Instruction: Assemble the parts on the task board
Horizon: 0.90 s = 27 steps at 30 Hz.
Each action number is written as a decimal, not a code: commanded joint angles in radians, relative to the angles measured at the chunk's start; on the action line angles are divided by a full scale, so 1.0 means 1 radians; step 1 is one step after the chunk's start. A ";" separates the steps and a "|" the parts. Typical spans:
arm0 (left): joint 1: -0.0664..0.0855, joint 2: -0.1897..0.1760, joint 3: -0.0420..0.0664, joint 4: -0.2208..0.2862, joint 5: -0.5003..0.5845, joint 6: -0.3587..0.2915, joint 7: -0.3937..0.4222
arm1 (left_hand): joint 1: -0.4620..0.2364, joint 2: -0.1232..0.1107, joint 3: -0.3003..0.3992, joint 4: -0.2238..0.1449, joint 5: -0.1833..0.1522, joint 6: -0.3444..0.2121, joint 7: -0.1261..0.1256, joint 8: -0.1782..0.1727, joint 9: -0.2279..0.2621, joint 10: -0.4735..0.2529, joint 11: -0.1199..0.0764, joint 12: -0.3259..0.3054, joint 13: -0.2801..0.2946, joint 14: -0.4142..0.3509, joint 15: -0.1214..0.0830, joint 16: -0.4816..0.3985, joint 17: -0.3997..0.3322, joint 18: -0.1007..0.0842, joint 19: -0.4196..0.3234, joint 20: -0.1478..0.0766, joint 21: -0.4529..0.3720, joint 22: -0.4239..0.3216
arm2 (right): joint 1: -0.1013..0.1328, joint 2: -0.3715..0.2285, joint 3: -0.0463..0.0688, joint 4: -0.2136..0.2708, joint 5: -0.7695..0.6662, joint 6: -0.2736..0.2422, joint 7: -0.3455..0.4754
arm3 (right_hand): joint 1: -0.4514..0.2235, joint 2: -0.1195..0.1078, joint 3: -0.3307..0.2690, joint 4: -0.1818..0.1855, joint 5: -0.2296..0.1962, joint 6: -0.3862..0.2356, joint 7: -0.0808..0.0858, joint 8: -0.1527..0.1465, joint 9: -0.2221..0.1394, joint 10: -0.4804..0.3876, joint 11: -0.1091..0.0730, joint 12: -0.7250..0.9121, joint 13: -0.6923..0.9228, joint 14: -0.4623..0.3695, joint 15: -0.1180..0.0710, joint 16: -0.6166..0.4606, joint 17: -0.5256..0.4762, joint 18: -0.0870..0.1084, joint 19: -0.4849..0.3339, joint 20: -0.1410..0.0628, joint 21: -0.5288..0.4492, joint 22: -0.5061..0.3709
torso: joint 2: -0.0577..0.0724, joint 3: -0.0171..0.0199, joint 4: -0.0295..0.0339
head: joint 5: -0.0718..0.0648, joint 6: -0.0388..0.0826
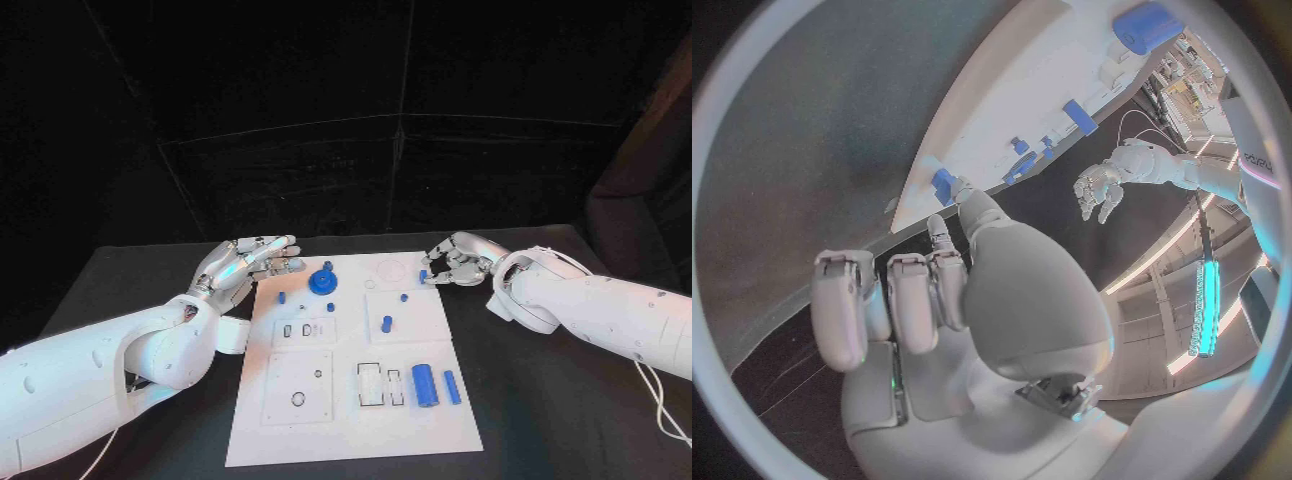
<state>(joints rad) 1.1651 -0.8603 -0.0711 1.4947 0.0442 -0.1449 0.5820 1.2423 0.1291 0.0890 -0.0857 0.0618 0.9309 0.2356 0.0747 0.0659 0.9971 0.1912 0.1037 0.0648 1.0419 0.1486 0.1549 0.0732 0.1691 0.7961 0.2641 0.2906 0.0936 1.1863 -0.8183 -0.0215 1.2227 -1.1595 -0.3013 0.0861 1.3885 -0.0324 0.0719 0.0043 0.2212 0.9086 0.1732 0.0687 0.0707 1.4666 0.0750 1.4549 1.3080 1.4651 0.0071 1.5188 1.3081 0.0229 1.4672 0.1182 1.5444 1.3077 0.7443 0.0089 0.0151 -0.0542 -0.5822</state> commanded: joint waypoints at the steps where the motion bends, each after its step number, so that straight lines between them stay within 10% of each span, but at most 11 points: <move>1: 0.001 0.001 0.001 0.001 -0.005 0.015 0.005 | 0.000 0.011 0.005 0.000 0.006 0.007 0.011 -0.001 0.000 0.007 -0.001 0.005 -0.001 0.009 -0.001 -0.001 0.001 0.016 0.006 -0.001 0.004 -0.001 | 0.002 0.004 0.000 -0.004 0.012 -0.003 -0.014 | -0.005 0.007 0.001 -0.001 -0.006 0.002 -0.001 0.003 0.001 0.014 0.010 0.000 0.141 0.079 0.004 0.000 0.141 -0.005 0.047 0.004 -0.003 0.190 | 0.000 -0.0005 0.0009 | -0.001 0.000; 27: 0.001 -0.001 0.000 0.002 -0.005 0.021 -0.005 | -0.001 0.011 0.007 -0.001 0.006 0.006 0.012 -0.002 0.000 0.006 -0.001 0.004 -0.001 0.008 -0.001 -0.002 0.000 0.016 0.006 -0.001 0.003 -0.002 | -0.001 0.022 0.000 -0.006 0.008 0.050 -0.036 | -0.008 0.020 0.004 -0.004 -0.005 0.034 -0.002 0.019 0.006 0.017 0.009 0.004 0.145 0.079 0.005 0.000 0.142 -0.005 0.048 0.006 -0.003 0.191 | 0.000 0.0004 0.0004 | -0.010 -0.007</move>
<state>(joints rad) 1.1651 -0.8601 -0.0713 1.4958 0.0440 -0.1407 0.5742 1.2423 0.1291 0.0890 -0.0857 0.0618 0.9309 0.2356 0.0747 0.0659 0.9971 0.1912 0.1037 0.0648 1.0419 0.1486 0.1549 0.0731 0.1691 0.7961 0.2641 0.2906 0.0925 1.1834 -0.7966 -0.0215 1.2165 -1.1511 -0.2615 0.0554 1.3777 -0.0216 0.0724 0.0039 0.2154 0.9351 0.1702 0.0816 0.0759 1.4631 0.0786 1.4549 1.3080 1.4651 0.0071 1.5188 1.3078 0.0229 1.4672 0.1182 1.5445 1.3076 0.7442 0.0095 0.0145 -0.0630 -0.5887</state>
